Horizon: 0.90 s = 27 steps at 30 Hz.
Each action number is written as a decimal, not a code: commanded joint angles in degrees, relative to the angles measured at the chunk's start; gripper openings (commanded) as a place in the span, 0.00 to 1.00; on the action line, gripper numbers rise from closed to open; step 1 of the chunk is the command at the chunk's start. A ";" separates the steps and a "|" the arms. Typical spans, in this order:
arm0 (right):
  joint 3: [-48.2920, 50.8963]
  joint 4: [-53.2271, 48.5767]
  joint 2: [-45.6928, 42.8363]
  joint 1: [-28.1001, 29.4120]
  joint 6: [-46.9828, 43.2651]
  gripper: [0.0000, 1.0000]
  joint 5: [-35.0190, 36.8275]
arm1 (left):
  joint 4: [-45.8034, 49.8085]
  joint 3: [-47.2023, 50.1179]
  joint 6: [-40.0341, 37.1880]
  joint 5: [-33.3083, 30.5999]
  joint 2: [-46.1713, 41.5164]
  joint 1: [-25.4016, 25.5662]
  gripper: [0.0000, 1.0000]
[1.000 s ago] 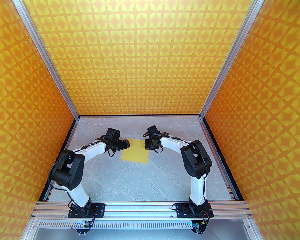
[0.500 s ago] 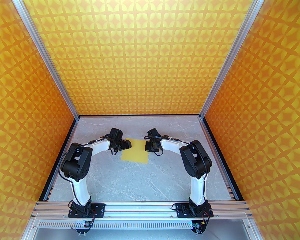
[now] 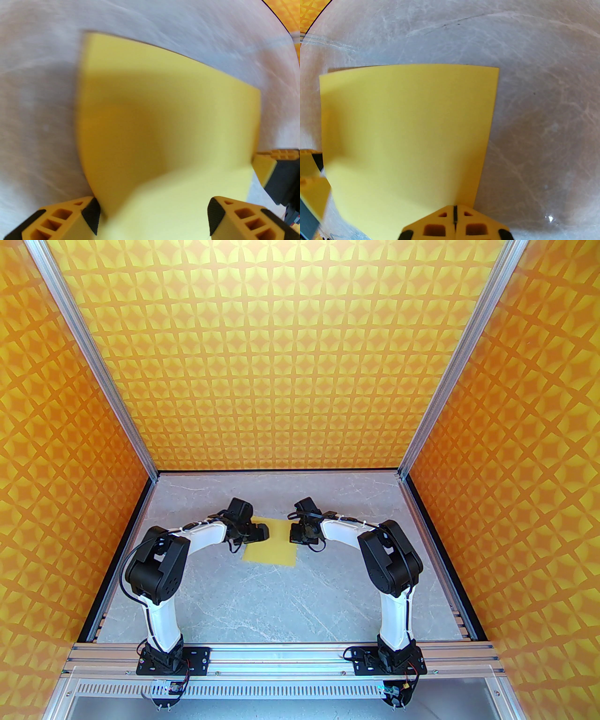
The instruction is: Fold a paper plane with a square sheet of paper (fold left side to right side)
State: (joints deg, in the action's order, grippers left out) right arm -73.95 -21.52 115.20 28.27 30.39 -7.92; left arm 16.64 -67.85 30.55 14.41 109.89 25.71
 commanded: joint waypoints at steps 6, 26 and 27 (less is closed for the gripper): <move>1.73 -0.28 1.26 0.47 0.41 0.00 1.42 | -5.31 1.81 5.18 8.20 -1.16 0.41 0.82; 1.97 -1.06 1.42 0.47 0.07 0.00 1.94 | -27.33 2.08 14.43 19.74 3.40 -3.94 0.84; 1.97 -1.07 1.41 0.52 0.02 0.00 1.96 | -27.24 2.81 14.08 20.05 2.71 -3.96 0.84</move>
State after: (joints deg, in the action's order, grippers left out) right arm -73.25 -20.01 115.15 28.38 30.39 -7.70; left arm -7.97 -65.25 43.62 30.57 112.79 22.04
